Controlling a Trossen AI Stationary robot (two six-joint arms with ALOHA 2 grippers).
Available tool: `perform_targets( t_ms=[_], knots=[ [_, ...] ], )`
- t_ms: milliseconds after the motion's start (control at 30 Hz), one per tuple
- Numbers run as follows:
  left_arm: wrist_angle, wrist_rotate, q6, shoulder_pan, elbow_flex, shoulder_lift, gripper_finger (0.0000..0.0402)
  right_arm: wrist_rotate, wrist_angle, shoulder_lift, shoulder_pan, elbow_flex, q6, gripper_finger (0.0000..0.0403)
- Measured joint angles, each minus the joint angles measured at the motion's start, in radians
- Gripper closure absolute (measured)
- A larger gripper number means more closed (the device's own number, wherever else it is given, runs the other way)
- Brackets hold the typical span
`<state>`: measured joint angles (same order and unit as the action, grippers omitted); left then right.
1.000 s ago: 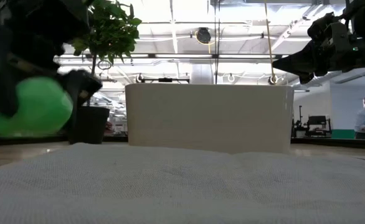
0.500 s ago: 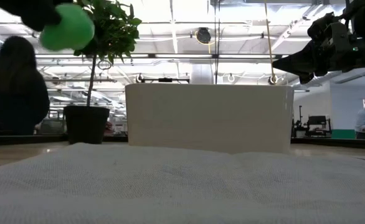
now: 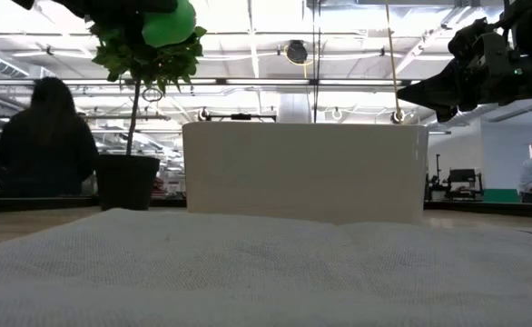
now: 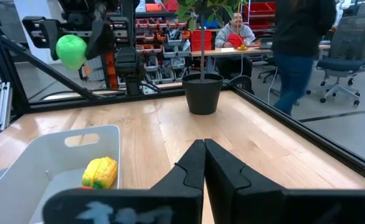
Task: Pick and placing Produce into tupperware
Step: Put the green pear into the gray bin
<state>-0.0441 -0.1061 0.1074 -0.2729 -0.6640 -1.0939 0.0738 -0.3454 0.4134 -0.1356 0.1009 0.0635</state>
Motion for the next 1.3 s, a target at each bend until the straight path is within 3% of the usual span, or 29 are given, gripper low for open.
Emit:
perform_targets(
  t_ms=[533, 933, 1100, 1300],
  knots=[
    [-0.211, 0.000, -0.165, 0.036, -0.001, -0.040, 0.0160, 0.000, 0.000, 0.000, 0.000, 0.000, -0.004, 0.0403],
    [-0.426, 0.017, -0.310, 0.128, -0.006, -0.303, 0.0160, 0.000, -0.002, 0.000, 0.000, 0.000, -0.023, 0.0403],
    [-0.334, 0.088, -0.253, 0.169, -0.147, -0.433, 0.0160, 0.000, -0.002, 0.000, 0.000, 0.000, -0.024, 0.0403],
    [-0.056, 0.107, -0.213, 0.165, -0.391, -0.574, 0.0160, 0.003, -0.005, 0.000, 0.000, 0.000, -0.034, 0.0403]
  ],
)
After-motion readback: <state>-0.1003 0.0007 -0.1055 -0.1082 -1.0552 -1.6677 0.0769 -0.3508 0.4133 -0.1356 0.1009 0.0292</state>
